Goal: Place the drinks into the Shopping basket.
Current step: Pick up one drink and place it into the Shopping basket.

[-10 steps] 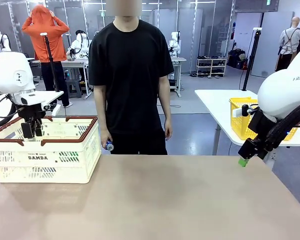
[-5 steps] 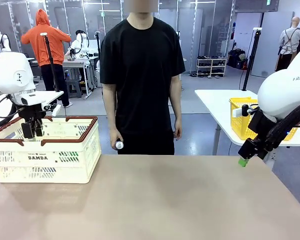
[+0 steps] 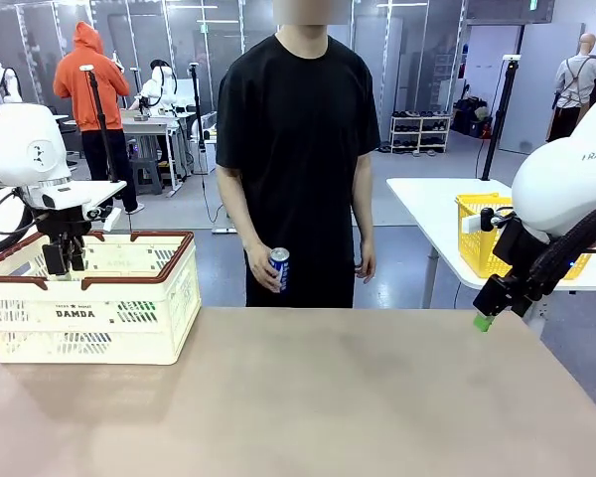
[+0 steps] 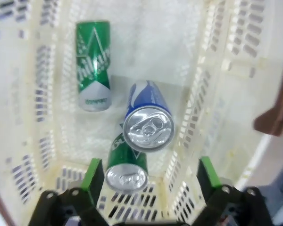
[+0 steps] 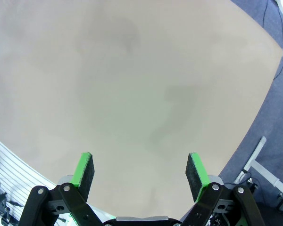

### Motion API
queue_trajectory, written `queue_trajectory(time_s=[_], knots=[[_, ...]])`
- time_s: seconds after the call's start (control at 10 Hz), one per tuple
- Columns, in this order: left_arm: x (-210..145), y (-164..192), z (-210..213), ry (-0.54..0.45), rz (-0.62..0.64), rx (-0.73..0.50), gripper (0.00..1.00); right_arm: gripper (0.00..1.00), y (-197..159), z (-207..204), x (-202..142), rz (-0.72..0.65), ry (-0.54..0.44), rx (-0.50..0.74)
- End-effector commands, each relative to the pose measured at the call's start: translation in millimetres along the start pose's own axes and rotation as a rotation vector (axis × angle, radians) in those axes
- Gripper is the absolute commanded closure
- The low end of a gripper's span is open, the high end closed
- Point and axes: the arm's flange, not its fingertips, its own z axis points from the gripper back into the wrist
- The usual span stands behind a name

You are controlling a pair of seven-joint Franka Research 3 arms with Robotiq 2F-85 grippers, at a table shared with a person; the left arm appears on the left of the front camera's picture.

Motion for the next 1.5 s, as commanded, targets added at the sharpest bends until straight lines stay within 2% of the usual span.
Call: queue_trajectory(time_s=[0.0, 0.1, 0.3, 0.5, 0.8, 0.9, 1.0, 1.3, 1.4], knots=[[8.3, -7.5, 48.5, 0.015, -0.057, 0.115, 0.0, 0.03, -1.3, 1.9, 0.5, 0.011, 0.004, 0.002], [13.3, -17.3, 75.3, 0.013, -0.086, 0.172, 0.0, 0.03, -1.3, 1.9, 0.5, 0.011, 0.004, 0.002], [15.1, -37.8, 108.8, 0.009, -0.112, 0.203, 0.0, 0.03, -1.3, 1.9, 0.5, 0.011, 0.004, 0.002], [13.1, -86.5, 119.7, -0.041, -0.187, 0.173, 0.0, 0.03, -1.3, 1.9, 0.5, 0.011, 0.004, 0.002], [6.3, -158.8, 96.0, -0.074, -0.305, 0.112, 0.0, 0.03, -1.3, 1.9, 0.5, 0.011, 0.004, 0.002], [5.0, -173.6, 84.0, -0.075, -0.309, 0.121, 0.0, 0.03, -1.3, 1.9, 0.5, 0.011, 0.004, 0.002], [7.2, -187.0, 69.7, -0.082, -0.376, 0.114, 0.0, 0.03, -1.3, 1.9, 0.5, 0.011, 0.004, 0.002], [9.7, -196.0, 43.0, -0.097, -0.5, 0.08, 0.0, 0.03, -1.3, 1.9, 0.5, 0.011, 0.004, 0.002], [14.3, -196.7, 55.8, -0.063, -0.407, 0.074, 0.0, 0.03, -1.3, 1.9, 0.5, 0.011, 0.004, 0.002]])
